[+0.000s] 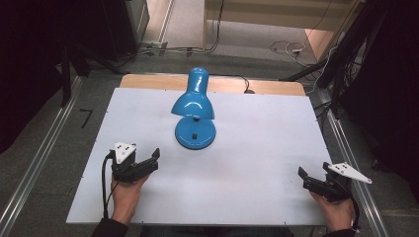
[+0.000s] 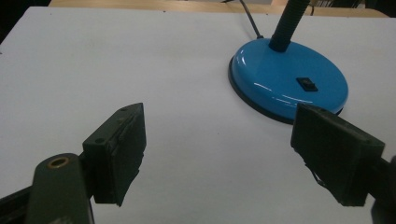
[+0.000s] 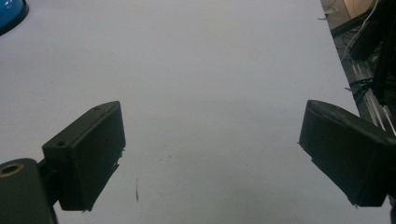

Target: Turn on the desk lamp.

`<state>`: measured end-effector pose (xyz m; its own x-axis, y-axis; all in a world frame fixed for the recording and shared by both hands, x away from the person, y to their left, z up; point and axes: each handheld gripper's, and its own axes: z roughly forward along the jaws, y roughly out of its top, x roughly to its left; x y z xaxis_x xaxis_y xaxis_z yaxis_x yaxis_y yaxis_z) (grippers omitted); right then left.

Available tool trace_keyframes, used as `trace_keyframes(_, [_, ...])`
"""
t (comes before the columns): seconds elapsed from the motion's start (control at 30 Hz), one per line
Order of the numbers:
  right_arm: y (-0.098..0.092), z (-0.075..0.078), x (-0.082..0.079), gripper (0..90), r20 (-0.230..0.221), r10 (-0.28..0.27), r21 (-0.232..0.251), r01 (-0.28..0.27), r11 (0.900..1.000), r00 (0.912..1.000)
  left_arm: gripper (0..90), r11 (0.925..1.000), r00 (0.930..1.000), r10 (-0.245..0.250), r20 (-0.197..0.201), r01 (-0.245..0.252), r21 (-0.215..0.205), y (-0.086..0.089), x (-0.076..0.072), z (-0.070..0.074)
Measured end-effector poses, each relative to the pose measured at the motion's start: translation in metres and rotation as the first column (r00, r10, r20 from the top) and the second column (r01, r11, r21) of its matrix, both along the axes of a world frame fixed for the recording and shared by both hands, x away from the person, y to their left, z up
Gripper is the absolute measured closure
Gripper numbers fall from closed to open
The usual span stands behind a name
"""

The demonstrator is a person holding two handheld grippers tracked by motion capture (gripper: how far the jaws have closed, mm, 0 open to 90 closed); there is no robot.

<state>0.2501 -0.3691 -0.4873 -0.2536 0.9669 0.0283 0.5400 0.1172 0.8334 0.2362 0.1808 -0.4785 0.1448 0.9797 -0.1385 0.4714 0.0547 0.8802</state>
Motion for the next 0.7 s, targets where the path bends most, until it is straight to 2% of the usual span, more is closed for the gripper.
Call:
trace_keyframes(0.33, [0.000,0.000,0.000,5.8,0.003,0.000,-0.002,0.000,1.000,1.0000,18.6,0.9998,0.9998,-0.019,0.007,0.020,-0.006,-0.007,0.003,0.002])
trace_keyframes(0.7, [0.000,-0.001,0.001,5.8,-0.002,-0.001,-0.007,0.001,1.000,1.0000,19.1,0.9990,0.9990,-0.044,-0.007,0.044,-0.009,-0.016,0.011,0.001])
